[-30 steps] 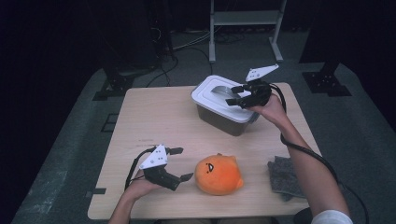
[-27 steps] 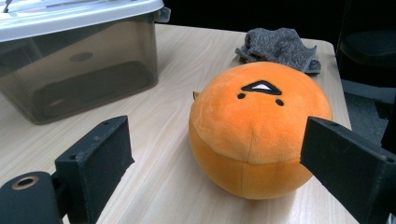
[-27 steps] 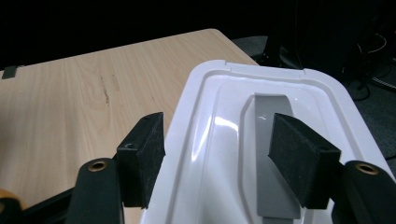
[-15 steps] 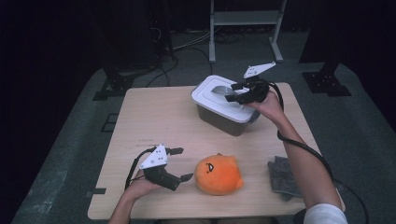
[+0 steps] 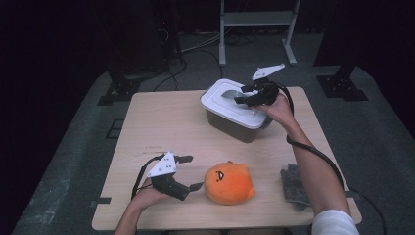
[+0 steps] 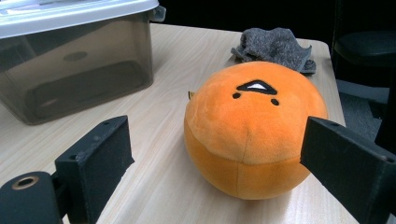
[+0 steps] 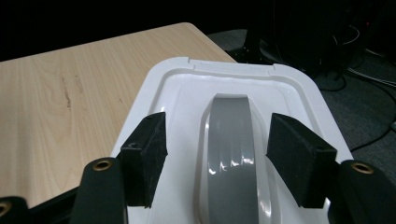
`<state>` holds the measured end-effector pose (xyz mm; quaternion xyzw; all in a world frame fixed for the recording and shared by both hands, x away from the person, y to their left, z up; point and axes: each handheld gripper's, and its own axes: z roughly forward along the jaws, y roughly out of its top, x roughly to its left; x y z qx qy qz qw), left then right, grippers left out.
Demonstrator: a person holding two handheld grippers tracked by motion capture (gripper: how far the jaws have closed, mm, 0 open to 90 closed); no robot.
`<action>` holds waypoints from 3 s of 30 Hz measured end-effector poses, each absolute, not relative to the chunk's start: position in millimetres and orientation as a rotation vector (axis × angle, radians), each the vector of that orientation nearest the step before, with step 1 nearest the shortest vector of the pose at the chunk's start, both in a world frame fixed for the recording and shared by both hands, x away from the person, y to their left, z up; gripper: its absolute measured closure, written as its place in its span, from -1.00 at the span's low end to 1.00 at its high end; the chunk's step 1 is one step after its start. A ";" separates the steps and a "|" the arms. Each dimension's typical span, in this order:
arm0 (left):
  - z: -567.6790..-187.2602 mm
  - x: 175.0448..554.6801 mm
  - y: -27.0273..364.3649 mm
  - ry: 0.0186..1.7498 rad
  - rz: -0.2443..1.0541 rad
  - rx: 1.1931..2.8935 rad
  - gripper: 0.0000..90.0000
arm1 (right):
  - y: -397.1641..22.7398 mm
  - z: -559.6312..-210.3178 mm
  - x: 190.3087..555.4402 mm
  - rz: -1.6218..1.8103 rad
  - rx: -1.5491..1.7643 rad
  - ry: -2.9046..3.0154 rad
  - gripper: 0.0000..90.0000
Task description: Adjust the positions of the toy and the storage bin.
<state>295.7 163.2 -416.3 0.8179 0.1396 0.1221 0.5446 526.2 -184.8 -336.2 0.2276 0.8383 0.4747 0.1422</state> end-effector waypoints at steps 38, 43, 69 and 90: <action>-415.7 294.8 162.9 0.328 0.291 1.946 -0.83 | -184.3 -348.5 513.3 1.372 0.626 2.472 0.47; -415.5 294.5 162.0 0.325 0.291 1.947 -0.83 | -184.3 -348.6 507.6 1.378 0.610 2.482 0.47; -415.6 293.2 160.3 0.321 0.284 1.950 -0.83 | -183.6 -348.5 480.3 1.392 0.562 2.512 0.48; -415.7 293.1 160.3 0.320 0.284 1.949 -0.83 | -182.0 -340.9 480.1 1.390 0.562 2.504 0.48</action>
